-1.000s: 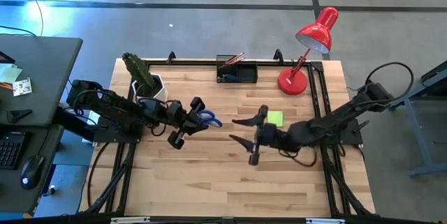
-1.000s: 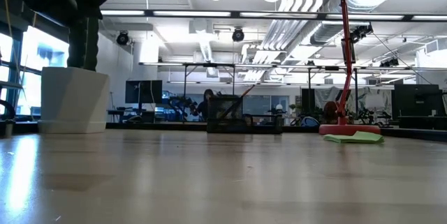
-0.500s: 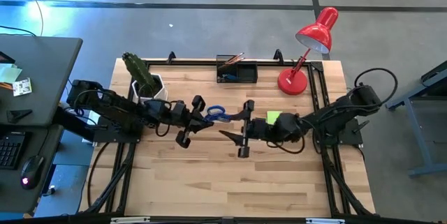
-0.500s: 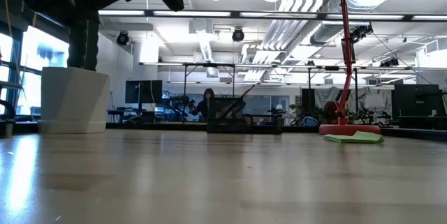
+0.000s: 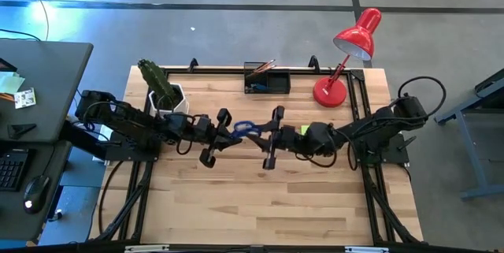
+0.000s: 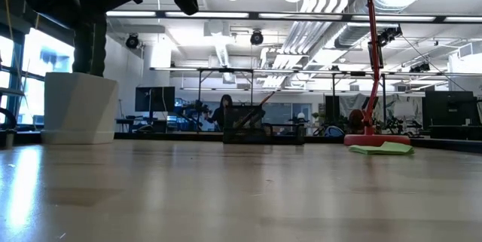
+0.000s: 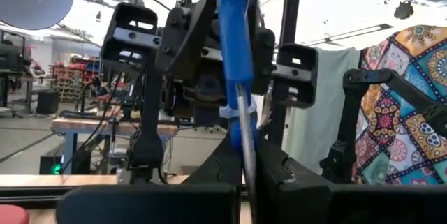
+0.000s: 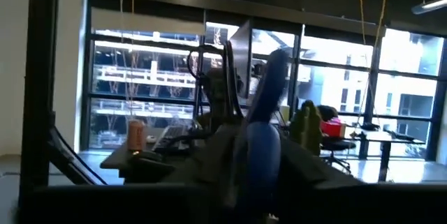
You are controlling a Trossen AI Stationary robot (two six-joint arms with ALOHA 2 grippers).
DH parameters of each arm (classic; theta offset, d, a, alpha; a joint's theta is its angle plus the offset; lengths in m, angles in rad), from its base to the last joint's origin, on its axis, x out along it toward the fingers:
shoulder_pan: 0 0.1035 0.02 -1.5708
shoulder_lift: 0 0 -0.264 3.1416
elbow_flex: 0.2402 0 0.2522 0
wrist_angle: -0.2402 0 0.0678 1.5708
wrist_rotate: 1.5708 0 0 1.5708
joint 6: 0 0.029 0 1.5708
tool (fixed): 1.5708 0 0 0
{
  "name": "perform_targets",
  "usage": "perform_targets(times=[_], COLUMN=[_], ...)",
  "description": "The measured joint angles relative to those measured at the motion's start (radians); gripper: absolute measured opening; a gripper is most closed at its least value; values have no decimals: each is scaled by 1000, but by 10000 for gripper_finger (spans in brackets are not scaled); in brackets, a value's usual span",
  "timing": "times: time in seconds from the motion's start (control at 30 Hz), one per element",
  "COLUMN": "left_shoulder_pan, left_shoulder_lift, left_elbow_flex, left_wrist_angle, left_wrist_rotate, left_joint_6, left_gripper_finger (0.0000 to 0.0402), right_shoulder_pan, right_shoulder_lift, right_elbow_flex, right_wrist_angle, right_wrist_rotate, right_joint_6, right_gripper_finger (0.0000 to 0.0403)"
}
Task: Pick and place office supplies into organizer
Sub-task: Put the blue scissors into the top left section of the desk organizer
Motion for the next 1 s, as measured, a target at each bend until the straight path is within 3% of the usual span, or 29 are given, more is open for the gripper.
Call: perform_targets(times=[0.13,0.3,0.43,0.53,0.63,0.87,1.0], left_shoulder_pan=[1,0,0,0,0,2,2], left_shoulder_lift=[0,0,0,0,0,-2,-2], left_elbow_flex=[0,0,1,1,1,1,1], left_wrist_angle=[-1,-7,-38,-71,-99,-182,-269], left_wrist_rotate=[0,3,-8,-72,-101,-173,-301], left_joint_6=[2,3,7,10,19,31,92], left_gripper_finger=[0,0,2,14,54,205,274], right_shoulder_pan=[1,0,0,-3,-14,-46,-66], right_shoulder_lift=[0,0,0,0,0,0,0], right_elbow_flex=[0,0,0,0,0,0,0], right_wrist_angle=[-11,-10,-10,4,-1,-59,-90], right_wrist_rotate=[-9,-34,-40,-25,-16,84,130], right_joint_6=[-19,-43,-71,-86,-90,-142,-157], right_gripper_finger=[19,31,10,12,7,7,7])
